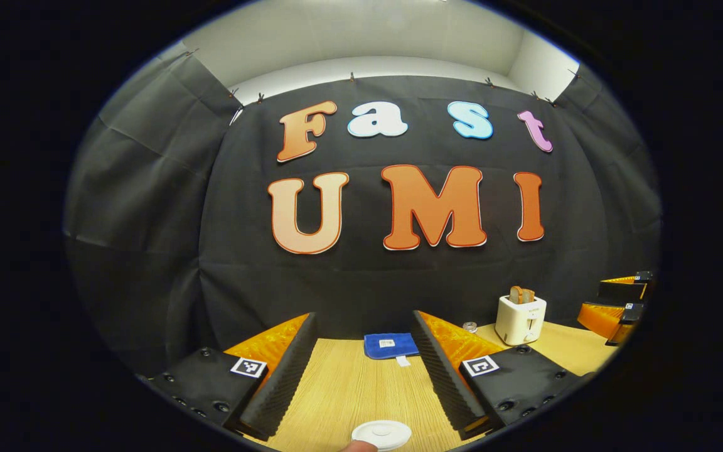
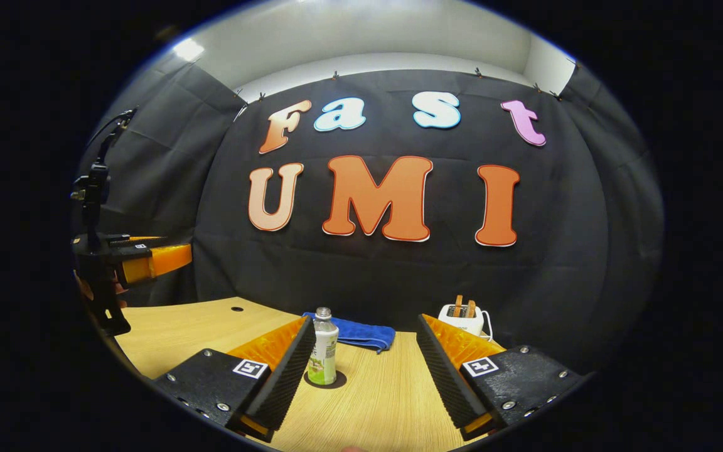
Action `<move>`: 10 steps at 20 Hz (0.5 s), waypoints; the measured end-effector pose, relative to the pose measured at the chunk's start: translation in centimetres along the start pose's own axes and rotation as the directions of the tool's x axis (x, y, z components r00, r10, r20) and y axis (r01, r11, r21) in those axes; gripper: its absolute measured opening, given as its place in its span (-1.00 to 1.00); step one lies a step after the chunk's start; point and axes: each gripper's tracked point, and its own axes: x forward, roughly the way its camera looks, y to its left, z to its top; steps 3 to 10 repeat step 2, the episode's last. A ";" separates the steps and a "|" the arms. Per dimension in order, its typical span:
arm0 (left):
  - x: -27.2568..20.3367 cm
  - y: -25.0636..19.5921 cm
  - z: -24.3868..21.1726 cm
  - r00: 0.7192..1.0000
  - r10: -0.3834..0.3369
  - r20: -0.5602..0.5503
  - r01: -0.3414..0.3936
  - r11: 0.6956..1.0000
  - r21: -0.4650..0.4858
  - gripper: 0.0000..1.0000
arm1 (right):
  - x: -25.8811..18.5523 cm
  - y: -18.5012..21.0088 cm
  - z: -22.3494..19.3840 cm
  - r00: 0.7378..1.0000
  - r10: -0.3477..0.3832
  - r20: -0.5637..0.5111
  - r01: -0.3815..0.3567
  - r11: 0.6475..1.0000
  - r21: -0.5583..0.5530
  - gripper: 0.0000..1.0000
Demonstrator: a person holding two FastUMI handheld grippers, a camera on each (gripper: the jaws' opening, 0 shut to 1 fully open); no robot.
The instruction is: Open the teacup lid with one hand, grasp the water bottle and pour water into the teacup with the other hand; after pouring, place the water bottle on the coaster and then close the teacup lid.
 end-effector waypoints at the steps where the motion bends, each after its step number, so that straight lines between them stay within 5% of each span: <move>1: 0.1 0.1 0.1 1.000 0.003 -0.005 -0.003 1.000 0.004 0.94 | 0.0 0.0 0.1 1.000 0.000 0.003 0.000 1.000 0.001 0.94; 10: 0.1 0.0 0.1 1.000 0.002 -0.009 -0.002 1.000 0.005 0.89 | -0.1 0.0 0.3 1.000 0.001 0.008 -0.001 1.000 0.000 0.94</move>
